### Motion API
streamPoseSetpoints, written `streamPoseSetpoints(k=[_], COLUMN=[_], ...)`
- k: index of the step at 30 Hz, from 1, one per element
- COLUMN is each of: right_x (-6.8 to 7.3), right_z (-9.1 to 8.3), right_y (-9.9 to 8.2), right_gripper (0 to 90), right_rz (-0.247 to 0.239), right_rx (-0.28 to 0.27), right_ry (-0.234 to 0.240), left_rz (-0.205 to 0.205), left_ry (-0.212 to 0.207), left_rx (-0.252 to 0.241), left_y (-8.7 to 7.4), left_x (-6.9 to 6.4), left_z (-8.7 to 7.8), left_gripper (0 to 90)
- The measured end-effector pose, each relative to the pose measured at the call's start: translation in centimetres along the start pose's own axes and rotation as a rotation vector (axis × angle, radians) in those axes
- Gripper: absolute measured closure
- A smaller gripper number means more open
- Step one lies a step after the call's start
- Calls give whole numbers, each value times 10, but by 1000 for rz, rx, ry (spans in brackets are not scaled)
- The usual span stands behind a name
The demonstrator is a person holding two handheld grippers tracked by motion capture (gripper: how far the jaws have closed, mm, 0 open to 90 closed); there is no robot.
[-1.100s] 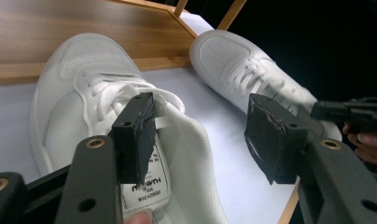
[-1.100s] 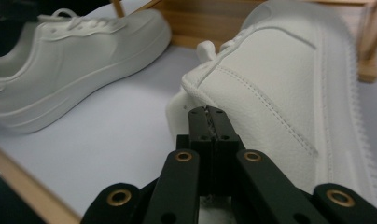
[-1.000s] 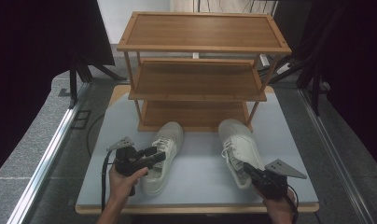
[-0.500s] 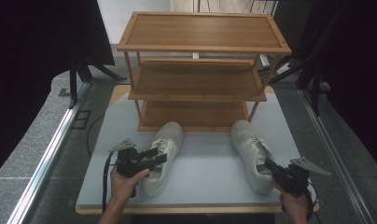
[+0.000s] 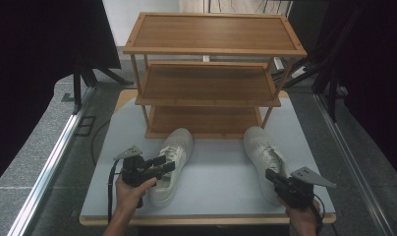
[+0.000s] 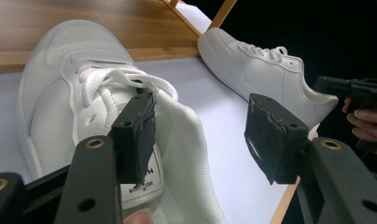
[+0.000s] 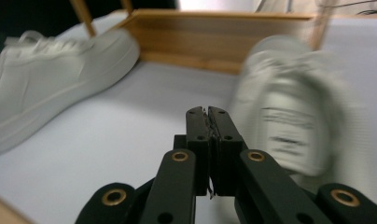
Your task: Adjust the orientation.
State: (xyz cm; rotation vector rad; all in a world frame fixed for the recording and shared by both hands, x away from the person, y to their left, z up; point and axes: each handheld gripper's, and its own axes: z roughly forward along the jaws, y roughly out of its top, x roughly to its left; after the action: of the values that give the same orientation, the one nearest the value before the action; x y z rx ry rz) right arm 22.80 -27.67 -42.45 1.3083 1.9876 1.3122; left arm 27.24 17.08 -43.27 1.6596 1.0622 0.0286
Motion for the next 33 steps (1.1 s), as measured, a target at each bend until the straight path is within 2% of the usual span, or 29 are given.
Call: streamPoseSetpoints(k=[4, 5, 6, 9, 10, 13, 18, 25, 28, 29, 33], right_x=[11, 11, 11, 8, 3, -1, -4, -8, -9, -10, -16], right_z=[14, 14, 14, 11, 8, 4, 1, -2, -2, -3, -5], right_y=[-7, -7, -9, -8, -11, -11, -10, -9, -9, -8, -9], right_gripper=[880, 880, 885, 887, 899, 899, 900, 900, 900, 900, 900], right_rz=[-42, -42, -64, -55, -68, -47, -63, -54, -65, -77, -66], right_rx=[76, 76, 80, 82, 92, 84, 95, 94, 110, 130, 145], right_ry=[7, 7, -6, -17, -48, -20, -23, -11, -21, -37, -57], left_rz=[-2, -2, -5, -8, -14, -17, -17, -21, -22, -23, -26], left_ry=[-1, -1, -2, -4, -8, -8, -10, -14, -14, -11, -14], left_rx=[1, 1, -1, -5, -9, -8, -9, -9, -9, -8, -13], left_y=[0, 0, 0, 1, 0, 0, 0, -1, -1, -2, -2], left_x=[0, 0, 1, 1, 2, 2, 3, 3, 4, 4, 5], left_z=[-1, -1, -2, -3, -4, -4, -4, -5, -5, -6, -7], left_gripper=[429, 429, 429, 429, 430, 432, 432, 434, 434, 434, 436])
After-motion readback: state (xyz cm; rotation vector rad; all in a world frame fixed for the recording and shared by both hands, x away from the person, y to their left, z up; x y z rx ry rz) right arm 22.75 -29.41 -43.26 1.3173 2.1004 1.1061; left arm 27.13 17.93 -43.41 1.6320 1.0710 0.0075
